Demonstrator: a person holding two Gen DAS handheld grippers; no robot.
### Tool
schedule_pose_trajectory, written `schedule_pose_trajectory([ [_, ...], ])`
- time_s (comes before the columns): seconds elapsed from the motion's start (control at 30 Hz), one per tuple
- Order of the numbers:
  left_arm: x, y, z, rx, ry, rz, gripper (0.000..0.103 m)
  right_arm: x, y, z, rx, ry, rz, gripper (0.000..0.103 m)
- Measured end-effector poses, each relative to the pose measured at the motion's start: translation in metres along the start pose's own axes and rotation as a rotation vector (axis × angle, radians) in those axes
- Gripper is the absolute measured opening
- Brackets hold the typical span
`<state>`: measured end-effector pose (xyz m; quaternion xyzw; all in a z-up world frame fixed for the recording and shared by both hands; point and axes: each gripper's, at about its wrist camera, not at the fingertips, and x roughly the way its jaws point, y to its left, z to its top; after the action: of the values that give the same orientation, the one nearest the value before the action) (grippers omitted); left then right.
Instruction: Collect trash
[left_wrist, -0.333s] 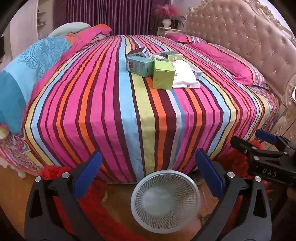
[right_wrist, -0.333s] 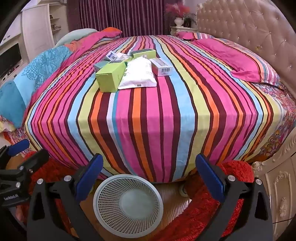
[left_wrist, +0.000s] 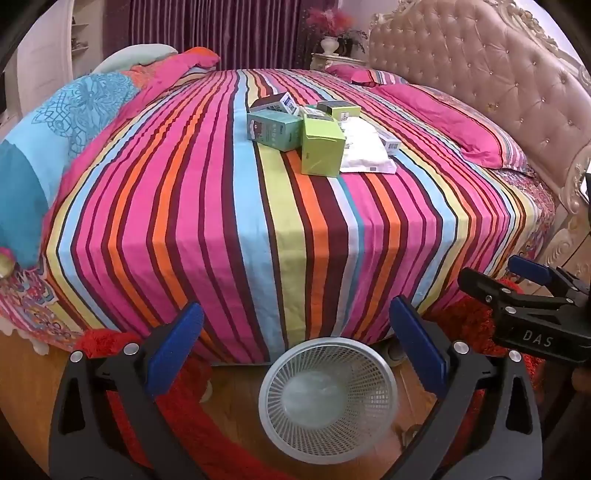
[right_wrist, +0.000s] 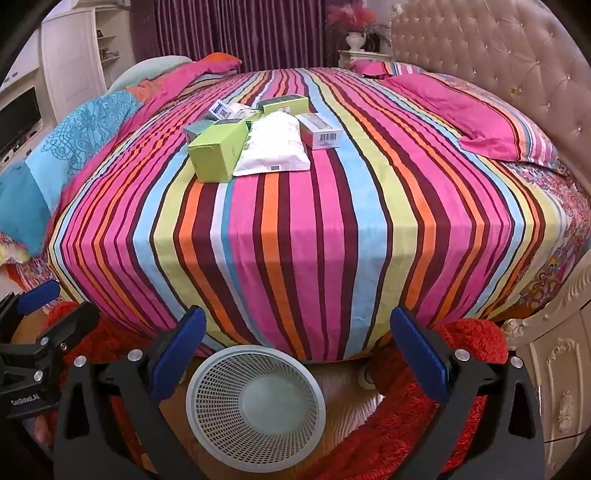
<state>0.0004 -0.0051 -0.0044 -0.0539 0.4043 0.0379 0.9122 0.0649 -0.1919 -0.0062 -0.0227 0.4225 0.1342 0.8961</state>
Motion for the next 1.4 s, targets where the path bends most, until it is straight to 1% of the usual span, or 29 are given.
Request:
schedule_pose_trajectory([
  [0.27, 0.0029, -0.0023, -0.0016, -0.015, 0.009, 0.008, 0.098, -0.0005, 0.0016, 0.0004, -0.008, -0.001, -0.001, 0.096],
  [0.3, 0.002, 0.0034, -0.0008, -0.016, 0.01, 0.005, 0.098, -0.0006, 0.0015, 0.0005, -0.007, 0.0, -0.002, 0.096],
  [0.57, 0.0024, 0.0045, -0.0012, -0.017, 0.011, 0.008, 0.098, -0.0007, 0.0007, 0.0008, -0.005, 0.002, -0.002, 0.096],
  [1.4, 0.0016, 0.0051, -0.0002, -0.009, 0.014, 0.021, 0.098, -0.0014, 0.0005, 0.0009, -0.01, -0.001, -0.003, 0.096],
])
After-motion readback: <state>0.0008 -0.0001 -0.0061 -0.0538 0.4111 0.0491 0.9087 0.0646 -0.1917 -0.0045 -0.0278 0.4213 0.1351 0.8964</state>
